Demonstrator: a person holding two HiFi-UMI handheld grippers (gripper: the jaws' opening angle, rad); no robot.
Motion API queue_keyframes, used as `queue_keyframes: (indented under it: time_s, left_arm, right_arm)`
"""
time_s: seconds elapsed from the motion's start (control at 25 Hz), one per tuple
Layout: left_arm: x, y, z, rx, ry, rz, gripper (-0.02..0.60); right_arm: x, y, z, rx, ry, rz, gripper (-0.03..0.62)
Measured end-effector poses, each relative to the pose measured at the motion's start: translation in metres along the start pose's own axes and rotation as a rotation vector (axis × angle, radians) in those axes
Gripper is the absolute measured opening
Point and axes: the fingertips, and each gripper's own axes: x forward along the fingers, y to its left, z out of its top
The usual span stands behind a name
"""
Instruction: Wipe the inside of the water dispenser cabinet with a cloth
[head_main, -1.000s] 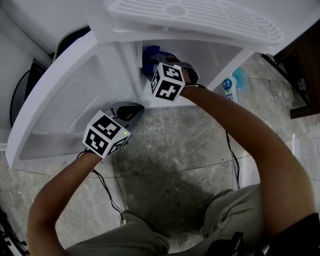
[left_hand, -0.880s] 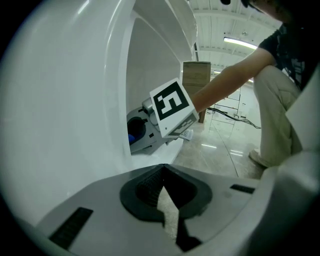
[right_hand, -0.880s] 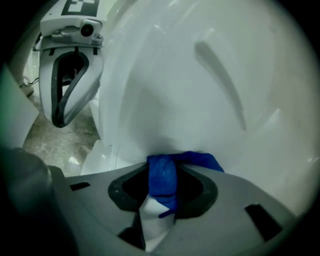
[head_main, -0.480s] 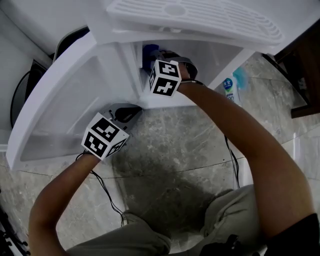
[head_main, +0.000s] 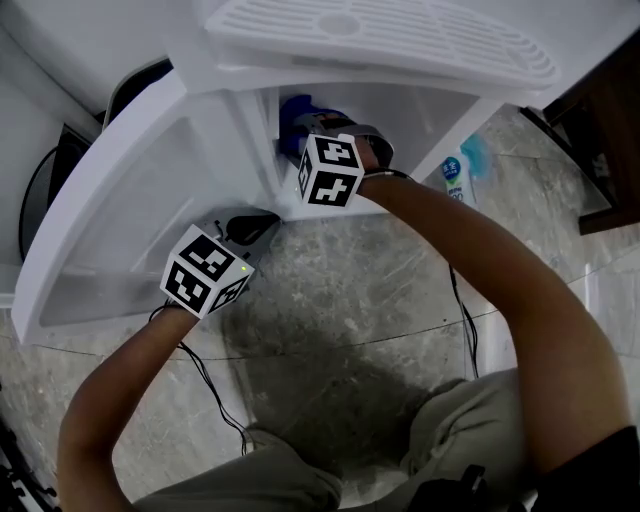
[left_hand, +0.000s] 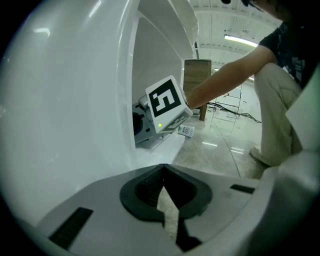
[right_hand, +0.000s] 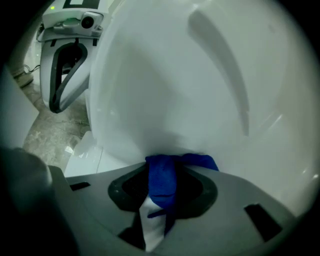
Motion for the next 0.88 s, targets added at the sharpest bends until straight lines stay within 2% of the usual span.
queue_keyframes:
  time_s: [0.16,0.32,0.44,0.52,0.68,0.88]
  left_arm:
    - [-0.004,-0.001,0.002,0.010,-0.008,0.001,0.008]
    - [-0.012,0.004,0.008,0.006,-0.026,0.016,0.008]
    - [-0.014,0.004,0.018,0.023,-0.036,0.020,0.008]
    - [-0.015,0.001,0.022,0.048,-0.041,0.013,0.008]
    - [-0.010,-0.003,0.024,0.065,-0.033,0.002,0.008]
    - [-0.003,-0.008,0.041,0.109,-0.049,-0.010,0.008]
  right_arm:
    - [0.012,-0.020,-0.007,-0.005,0.028,-0.052,0.101]
    - [0.013,-0.020,-0.007,0.018,0.056,-0.020,0.101]
    - [-0.001,-0.016,-0.003,0.138,0.015,0.022,0.103]
    - [-0.017,-0.025,0.003,0.264,-0.037,0.008,0.103]
    - [-0.056,-0.059,0.015,0.498,-0.168,-0.106,0.103]
    - [-0.117,-0.106,0.035,0.644,-0.387,-0.314,0.103]
